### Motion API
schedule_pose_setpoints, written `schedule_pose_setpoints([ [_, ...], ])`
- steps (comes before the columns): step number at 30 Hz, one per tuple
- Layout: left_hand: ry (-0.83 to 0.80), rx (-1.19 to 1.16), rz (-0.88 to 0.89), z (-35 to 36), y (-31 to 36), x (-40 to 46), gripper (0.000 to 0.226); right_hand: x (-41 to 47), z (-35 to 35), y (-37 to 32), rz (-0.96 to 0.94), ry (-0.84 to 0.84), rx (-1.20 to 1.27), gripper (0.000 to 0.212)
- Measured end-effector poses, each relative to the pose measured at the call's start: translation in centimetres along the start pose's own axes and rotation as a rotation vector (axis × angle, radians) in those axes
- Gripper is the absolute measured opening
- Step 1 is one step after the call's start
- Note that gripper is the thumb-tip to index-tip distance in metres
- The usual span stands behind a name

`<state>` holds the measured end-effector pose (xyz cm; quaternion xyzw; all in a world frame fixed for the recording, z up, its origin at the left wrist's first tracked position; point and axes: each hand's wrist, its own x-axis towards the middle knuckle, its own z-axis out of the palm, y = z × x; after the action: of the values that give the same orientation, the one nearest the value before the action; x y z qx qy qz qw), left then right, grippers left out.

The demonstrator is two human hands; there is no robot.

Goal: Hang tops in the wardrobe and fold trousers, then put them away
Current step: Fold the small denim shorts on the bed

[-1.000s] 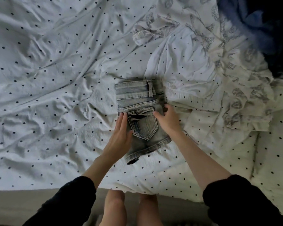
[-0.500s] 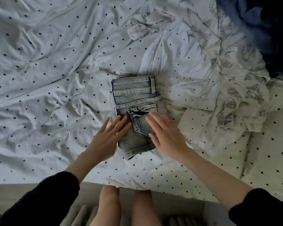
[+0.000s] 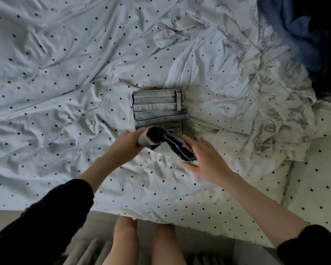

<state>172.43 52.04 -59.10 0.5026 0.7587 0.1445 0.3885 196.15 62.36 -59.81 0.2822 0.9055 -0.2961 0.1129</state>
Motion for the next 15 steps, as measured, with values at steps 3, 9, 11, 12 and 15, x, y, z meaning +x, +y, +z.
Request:
schedule_pose_setpoints([
  [3,0.076,-0.235,-0.267,-0.6,-1.0,1.7,0.026,1.2,-2.5,-0.3,0.04,0.055,0.125,0.085],
  [9,0.213,-0.603,-0.376,-3.3,-3.7,6.5,0.018,9.7,-4.7,-0.4,0.163,0.206,0.295,0.047],
  [11,0.251,-0.619,-0.423,-3.4,-3.8,7.2,0.028,11.4,-5.4,-0.2,0.229,0.269,0.374,0.029],
  [12,0.27,-0.616,-0.438,-3.3,-4.0,7.4,0.028,12.3,-5.4,-0.2,0.24,0.291,0.394,0.025],
  [15,0.288,-0.628,-0.489,-2.6,-3.5,7.1,0.03,13.2,-5.5,-0.3,0.274,0.301,0.37,0.02],
])
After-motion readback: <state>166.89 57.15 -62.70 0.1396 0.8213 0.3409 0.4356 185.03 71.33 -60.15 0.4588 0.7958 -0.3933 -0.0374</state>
